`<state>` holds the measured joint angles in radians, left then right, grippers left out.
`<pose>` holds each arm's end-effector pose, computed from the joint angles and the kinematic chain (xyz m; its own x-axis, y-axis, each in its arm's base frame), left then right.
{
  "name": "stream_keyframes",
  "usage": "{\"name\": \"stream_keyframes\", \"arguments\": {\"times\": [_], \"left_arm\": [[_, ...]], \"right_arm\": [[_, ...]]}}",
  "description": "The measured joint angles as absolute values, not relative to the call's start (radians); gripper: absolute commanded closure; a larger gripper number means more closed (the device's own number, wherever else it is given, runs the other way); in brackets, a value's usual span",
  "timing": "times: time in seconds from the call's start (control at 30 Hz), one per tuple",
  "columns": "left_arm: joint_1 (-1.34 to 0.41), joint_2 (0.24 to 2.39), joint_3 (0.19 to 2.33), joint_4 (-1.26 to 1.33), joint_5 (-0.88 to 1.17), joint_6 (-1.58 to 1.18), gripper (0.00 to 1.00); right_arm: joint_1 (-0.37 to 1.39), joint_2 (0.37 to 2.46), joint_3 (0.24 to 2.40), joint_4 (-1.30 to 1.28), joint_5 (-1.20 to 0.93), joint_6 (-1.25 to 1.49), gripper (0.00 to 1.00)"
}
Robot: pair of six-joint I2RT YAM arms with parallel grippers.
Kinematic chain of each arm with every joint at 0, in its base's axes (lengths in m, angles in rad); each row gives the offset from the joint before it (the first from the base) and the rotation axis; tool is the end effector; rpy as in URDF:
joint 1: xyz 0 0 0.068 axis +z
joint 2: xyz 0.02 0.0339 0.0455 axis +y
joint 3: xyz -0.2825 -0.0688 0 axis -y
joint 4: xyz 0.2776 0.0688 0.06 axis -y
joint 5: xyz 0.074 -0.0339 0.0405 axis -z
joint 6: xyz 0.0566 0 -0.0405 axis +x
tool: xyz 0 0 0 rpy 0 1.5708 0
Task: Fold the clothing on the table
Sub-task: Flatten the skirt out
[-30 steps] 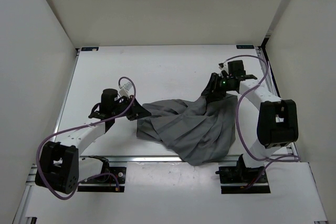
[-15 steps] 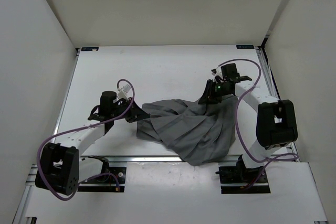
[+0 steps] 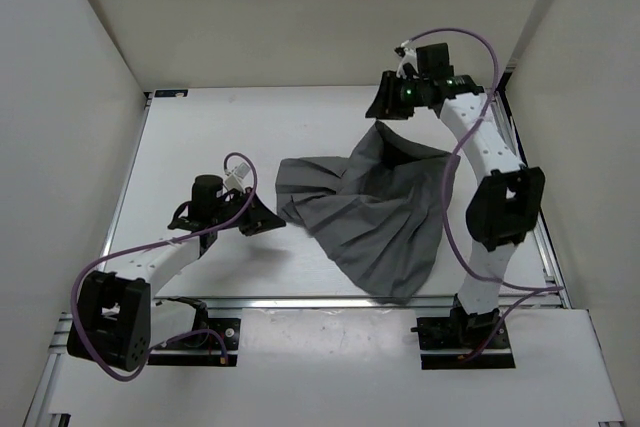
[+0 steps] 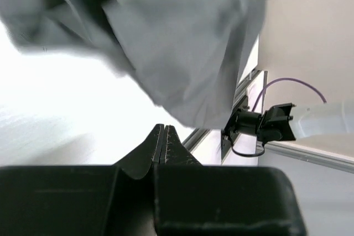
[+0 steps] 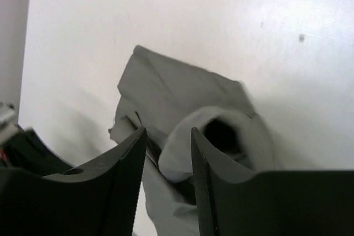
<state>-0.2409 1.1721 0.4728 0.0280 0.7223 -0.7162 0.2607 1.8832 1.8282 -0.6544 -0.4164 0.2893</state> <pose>0.2364 -0.0966 0.1686 -0.9032 -0.2853 -0.3207 0.1177 0.5539 -0.8242 0.4605 0.1465 0.3451 -0.7551 0.0686 -0.6521 -0.3306 0.8190 0.4690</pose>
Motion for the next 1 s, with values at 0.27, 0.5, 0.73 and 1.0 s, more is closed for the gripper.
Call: {"name": "stream_keyframes", "arguments": {"times": [0.27, 0.5, 0.73, 1.0], "left_arm": [[-0.241, 1.179, 0.464, 0.024, 0.723, -0.716, 1.0], [-0.221, 1.181, 0.464, 0.033, 0.727, -0.719, 1.0], [-0.207, 1.181, 0.446, 0.03, 0.731, -0.719, 1.0], [-0.205, 1.181, 0.446, 0.03, 0.735, -0.719, 1.0]], "right_arm": [[0.237, 2.035, 1.837, -0.738, -0.236, 0.236, 0.5], [0.317, 1.878, 1.617, -0.752, -0.099, 0.173, 0.52], [0.256, 1.919, 1.613, -0.716, -0.03, 0.175, 0.53], [0.25, 1.983, 1.628, -0.7, 0.023, 0.183, 0.54]]}}
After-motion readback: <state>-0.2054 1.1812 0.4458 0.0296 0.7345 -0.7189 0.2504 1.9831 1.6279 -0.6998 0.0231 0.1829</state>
